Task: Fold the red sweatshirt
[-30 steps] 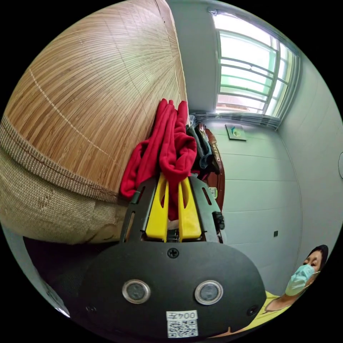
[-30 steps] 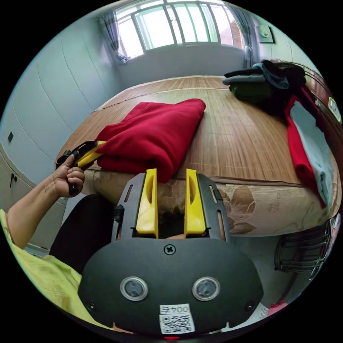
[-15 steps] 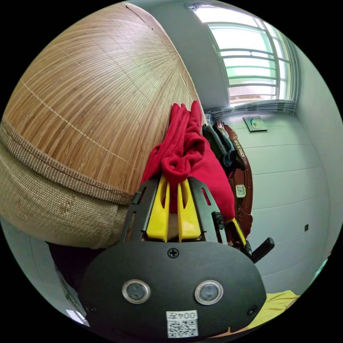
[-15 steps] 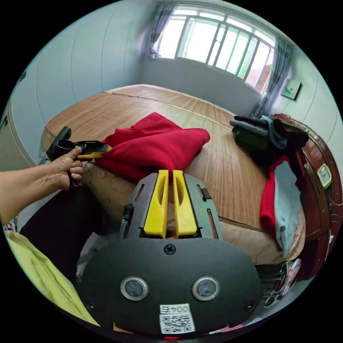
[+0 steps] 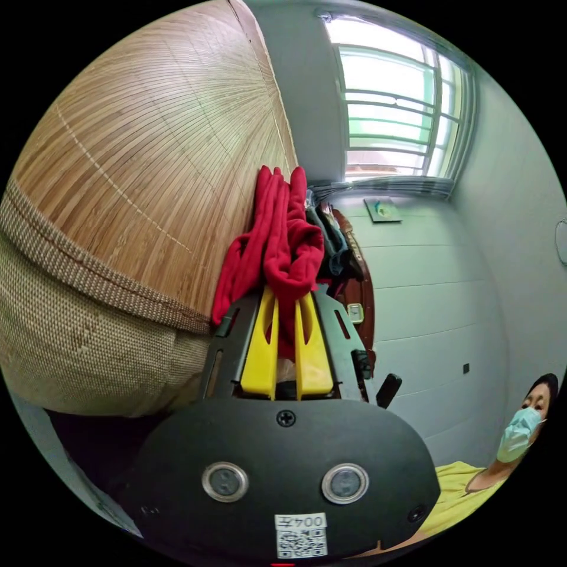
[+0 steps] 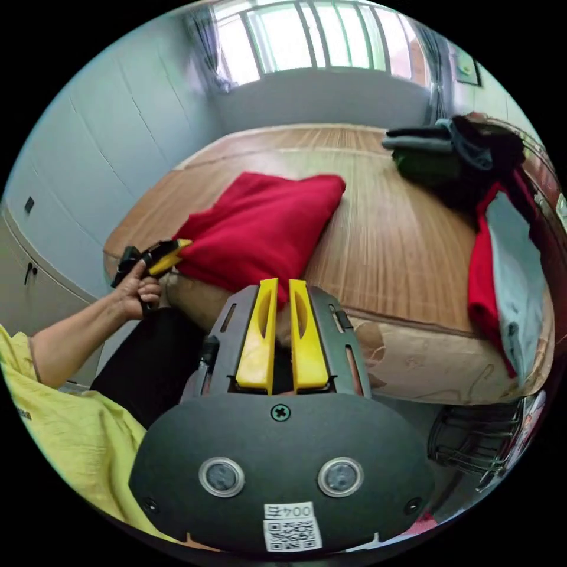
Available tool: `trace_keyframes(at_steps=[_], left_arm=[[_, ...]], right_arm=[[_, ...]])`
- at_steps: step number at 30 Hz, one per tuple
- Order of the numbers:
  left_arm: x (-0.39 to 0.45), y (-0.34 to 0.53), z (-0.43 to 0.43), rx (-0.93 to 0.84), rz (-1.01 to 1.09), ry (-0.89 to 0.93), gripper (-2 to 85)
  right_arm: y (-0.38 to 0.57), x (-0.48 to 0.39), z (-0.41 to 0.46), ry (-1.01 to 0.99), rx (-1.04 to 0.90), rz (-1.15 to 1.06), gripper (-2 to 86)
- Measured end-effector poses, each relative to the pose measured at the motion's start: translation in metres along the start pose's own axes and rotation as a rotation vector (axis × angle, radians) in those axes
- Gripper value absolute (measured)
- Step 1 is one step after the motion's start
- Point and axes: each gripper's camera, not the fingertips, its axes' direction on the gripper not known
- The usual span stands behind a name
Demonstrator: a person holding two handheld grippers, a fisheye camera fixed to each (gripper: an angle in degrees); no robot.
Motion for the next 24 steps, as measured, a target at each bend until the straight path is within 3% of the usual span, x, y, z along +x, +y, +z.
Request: trace_keyframes(at_steps=[4,14,19,22,24], left_arm=[[-0.004,0.000,-0.013,0.045,-0.032,0.063,4.8],[0.004,-0.006,-0.030,0.062,-0.093,0.088,4.1],[0.074,-0.003,-0.032,0.041,-0.022,-0.058,3.3],[0.028,0.007,-0.041,0.064,-0.136,-0.113,3.1],[-0.010,0.018,-0.040,0.076,-0.190,-0.037,3.0]], right_arm=[[-0.068,-0.018,0.014,-0.116,-0.059,-0.087,11.3],[-0.172,-0.046,0.165,0.026,-0.545,-0.169,17.8],[-0.187,-0.047,0.185,0.022,-0.587,-0.205,18.1],[-0.193,-0.047,0.194,0.012,-0.601,-0.209,18.3],[-0.195,-0.050,0.199,0.012,-0.595,-0.237,18.3]])
